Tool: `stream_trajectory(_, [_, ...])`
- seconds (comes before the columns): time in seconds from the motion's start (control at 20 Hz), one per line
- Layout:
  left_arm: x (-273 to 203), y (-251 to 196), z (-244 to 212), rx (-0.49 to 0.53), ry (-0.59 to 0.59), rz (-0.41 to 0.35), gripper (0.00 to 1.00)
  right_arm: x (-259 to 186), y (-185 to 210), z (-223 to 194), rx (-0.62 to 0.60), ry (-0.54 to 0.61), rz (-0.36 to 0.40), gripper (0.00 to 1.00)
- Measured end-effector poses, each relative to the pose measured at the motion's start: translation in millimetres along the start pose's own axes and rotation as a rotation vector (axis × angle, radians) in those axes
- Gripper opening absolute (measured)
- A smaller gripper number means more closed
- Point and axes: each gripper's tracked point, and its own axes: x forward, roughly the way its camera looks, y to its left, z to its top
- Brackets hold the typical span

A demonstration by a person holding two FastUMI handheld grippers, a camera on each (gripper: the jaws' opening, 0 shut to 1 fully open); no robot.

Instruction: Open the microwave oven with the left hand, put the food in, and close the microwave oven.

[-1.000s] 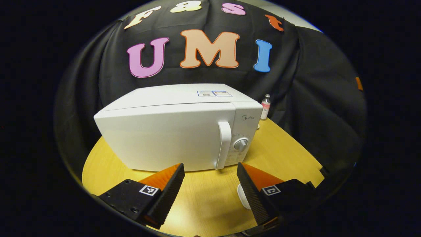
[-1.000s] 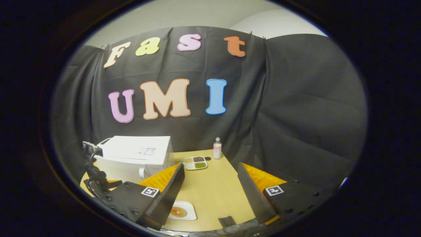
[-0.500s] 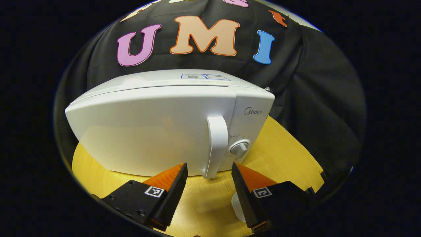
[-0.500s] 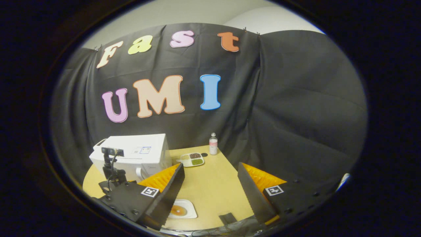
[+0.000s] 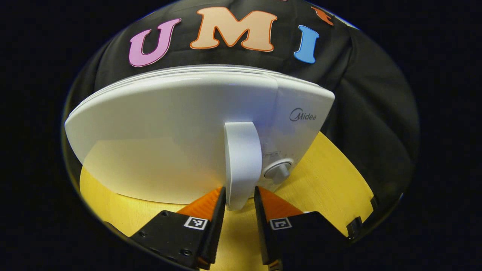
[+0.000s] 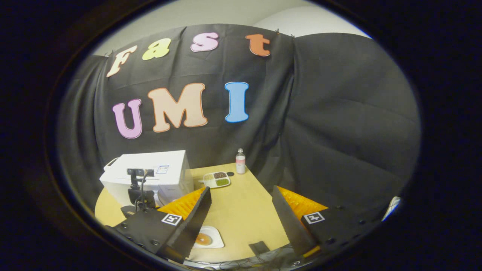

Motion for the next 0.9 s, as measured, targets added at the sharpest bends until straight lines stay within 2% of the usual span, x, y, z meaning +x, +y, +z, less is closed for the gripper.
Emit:
stream_trajectory(0.05, [1.6, 2.6, -0.1, 0.007, 0.004, 0.013, 0.42, 0.0, -0.6, -1.0, 0.002, 0.003, -0.002, 0.97])
stream_trajectory(0.15, [1.1, 3.9, 0.1, 0.014, 0.01, 0.023, 0.29, 0.2, -0.4, -1.9, 0.011, 0.007, 0.001, 0.97])
stream_trajectory(0.3, [0.1, 3.6, -0.1, 0.046, 0.02, 0.043, 0.26, 2.0, 2.0, -5.9, 0.019, 0.015, 0.01, 0.97])
stream_trajectory(0.7, [-3.3, 5.0, -3.6, 0.027, 0.003, 0.069, 0.12, -3.3, 0.9, -17.7, 0.03, 0.038, 0.035, 0.97])
stream_trajectory(0.9, [-5.3, 4.5, -3.1, 0.017, -0.019, 0.085, 0.11, -8.9, -1.3, -22.6, 0.027, 0.04, 0.04, 0.97])
